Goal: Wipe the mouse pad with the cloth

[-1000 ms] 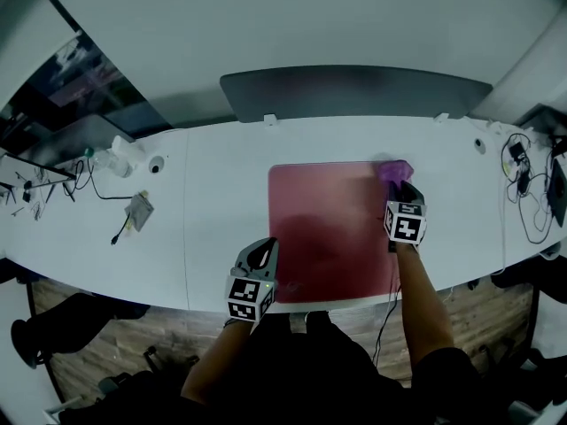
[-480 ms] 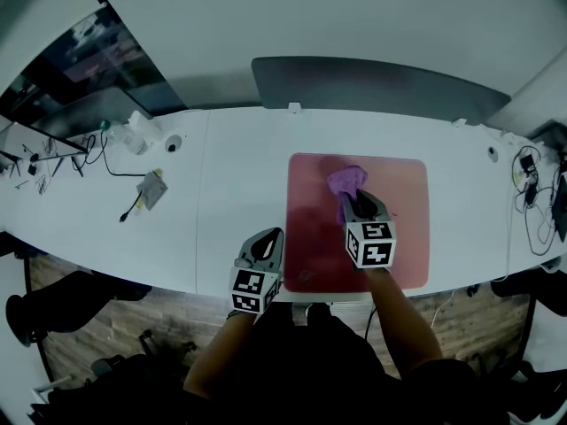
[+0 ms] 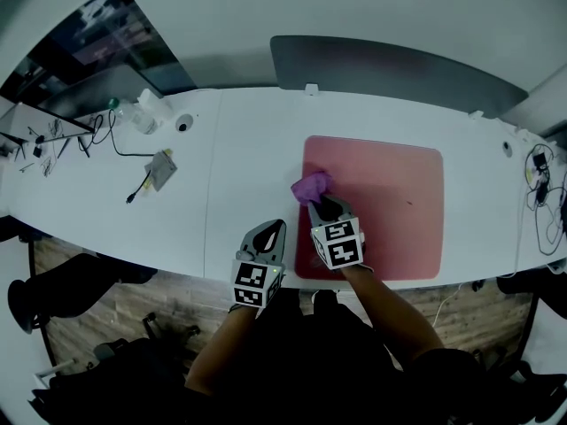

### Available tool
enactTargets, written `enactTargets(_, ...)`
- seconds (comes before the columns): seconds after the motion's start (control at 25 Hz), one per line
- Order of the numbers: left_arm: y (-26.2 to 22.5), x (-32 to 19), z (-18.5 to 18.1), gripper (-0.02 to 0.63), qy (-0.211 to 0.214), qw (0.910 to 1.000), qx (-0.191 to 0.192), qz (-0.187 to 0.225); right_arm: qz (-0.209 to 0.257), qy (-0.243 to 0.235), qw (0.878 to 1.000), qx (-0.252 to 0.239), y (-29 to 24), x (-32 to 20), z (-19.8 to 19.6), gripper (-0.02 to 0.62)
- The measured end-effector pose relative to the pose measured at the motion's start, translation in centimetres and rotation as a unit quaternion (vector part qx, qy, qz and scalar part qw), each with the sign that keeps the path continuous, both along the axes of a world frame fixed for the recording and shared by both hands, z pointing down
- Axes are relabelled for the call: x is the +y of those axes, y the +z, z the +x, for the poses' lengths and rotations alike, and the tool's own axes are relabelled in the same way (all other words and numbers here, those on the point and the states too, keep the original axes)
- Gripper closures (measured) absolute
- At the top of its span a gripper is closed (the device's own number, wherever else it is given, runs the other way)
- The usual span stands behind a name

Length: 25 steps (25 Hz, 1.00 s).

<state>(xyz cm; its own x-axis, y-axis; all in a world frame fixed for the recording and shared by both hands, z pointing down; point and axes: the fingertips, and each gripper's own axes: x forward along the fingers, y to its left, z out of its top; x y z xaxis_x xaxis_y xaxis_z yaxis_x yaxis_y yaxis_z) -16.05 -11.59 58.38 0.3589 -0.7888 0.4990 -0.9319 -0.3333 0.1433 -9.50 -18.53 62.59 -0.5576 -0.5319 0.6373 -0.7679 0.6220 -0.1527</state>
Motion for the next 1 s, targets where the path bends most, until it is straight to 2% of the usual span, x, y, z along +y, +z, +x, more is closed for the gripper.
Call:
enactTargets(0.2, 0.4, 0.4, -0.3, 0.584, 0.004, 1.0, -0.004, -0.007, -0.01, -0.014, 1.0, 0.023, 2.0, 1.2, -0.4, 0.505)
enactTargets(0.36, 1.3, 0.6, 0.4, 0.584, 0.018, 0.9996, -0.012, -0.02, -0.015, 0.006, 0.999, 0.041, 2.7, 1.1, 1.0, 0.505)
enactTargets(0.68, 1.8, 0.0, 3.4, 0.584, 0.061, 0.998, -0.005, -0.019, -0.015, 0.051, 0.997, 0.063, 3.6, 0.4, 6.1, 0.506)
enactTargets(1.0, 2.0, -0.8, 7.4, 0.584, 0.109, 0.9939, -0.008, -0.017, -0.012, 0.12, 0.989, 0.08, 3.9, -0.3, 13.6, 0.506)
